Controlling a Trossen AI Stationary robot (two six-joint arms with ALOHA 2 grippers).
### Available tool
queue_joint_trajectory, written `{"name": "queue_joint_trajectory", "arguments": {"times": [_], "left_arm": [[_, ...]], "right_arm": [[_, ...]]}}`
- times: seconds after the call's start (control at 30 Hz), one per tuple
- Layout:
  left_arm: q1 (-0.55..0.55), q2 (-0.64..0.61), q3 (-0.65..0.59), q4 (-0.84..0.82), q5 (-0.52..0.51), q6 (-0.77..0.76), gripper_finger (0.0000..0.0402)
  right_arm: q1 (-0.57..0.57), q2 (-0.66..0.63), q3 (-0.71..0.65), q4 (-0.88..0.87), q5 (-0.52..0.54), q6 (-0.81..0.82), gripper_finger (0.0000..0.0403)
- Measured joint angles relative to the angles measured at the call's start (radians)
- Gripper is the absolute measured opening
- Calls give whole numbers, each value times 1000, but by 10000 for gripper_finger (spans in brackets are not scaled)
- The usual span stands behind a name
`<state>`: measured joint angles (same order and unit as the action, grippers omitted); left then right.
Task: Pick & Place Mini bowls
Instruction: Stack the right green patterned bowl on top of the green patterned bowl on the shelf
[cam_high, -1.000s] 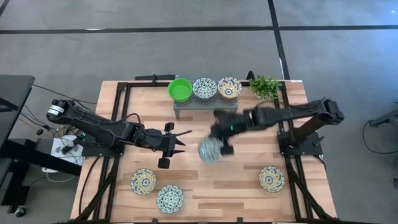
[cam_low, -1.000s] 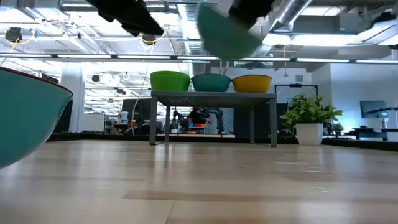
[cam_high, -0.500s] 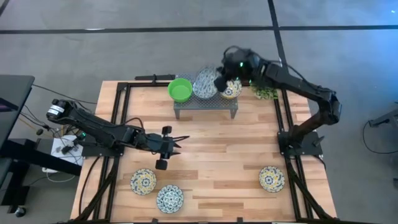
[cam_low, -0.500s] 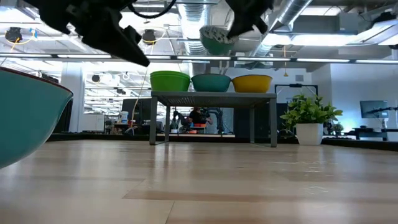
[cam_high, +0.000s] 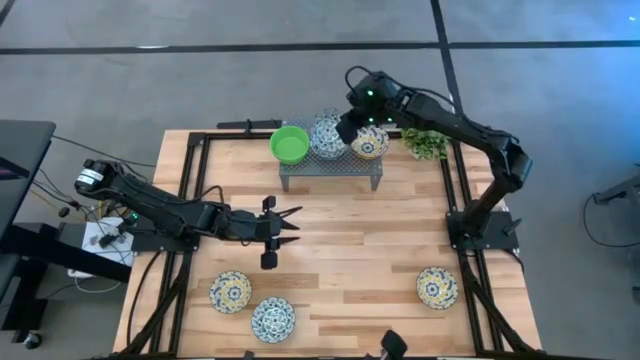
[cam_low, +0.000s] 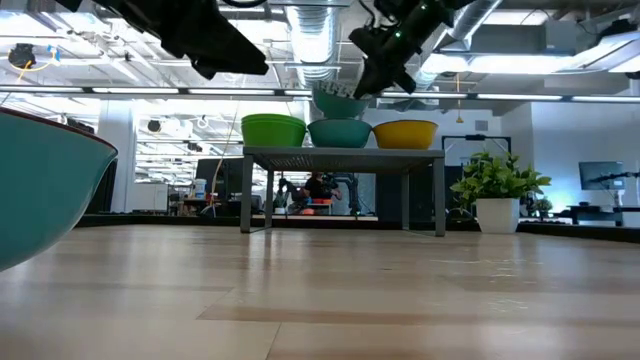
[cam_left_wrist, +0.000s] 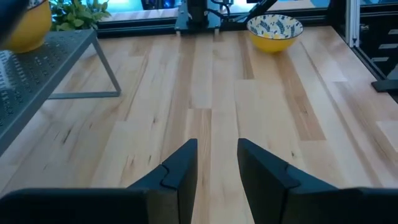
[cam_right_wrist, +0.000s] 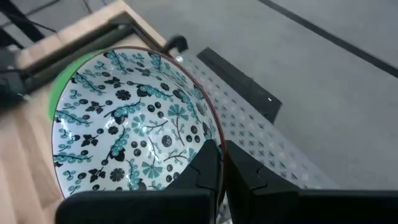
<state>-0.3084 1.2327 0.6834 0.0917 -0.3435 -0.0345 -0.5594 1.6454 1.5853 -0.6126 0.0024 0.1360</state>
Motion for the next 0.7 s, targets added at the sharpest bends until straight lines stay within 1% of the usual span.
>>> {"name": "queue_joint_trajectory", "arguments": {"times": [0.07,0.23,0.33,0.43,0.57,0.7], "left_arm": [[0,0,0,0,0,0,115],[0,0,0,0,0,1,115],[1,0,0,0,0,2,115],[0,0,0,0,0,3,115],[1,0,0,-1,0,3,115],[0,0,0,-1,0,3,115]], "right_arm": [[0,28,41,-26,-7,0,2],[1,119,146,-188,-8,-3,2],[2,162,203,-245,-29,-4,2],[5,196,239,-254,-32,-13,2],[6,210,290,-303,-32,-14,2],[-1,210,290,-327,-31,-3,5]]}}
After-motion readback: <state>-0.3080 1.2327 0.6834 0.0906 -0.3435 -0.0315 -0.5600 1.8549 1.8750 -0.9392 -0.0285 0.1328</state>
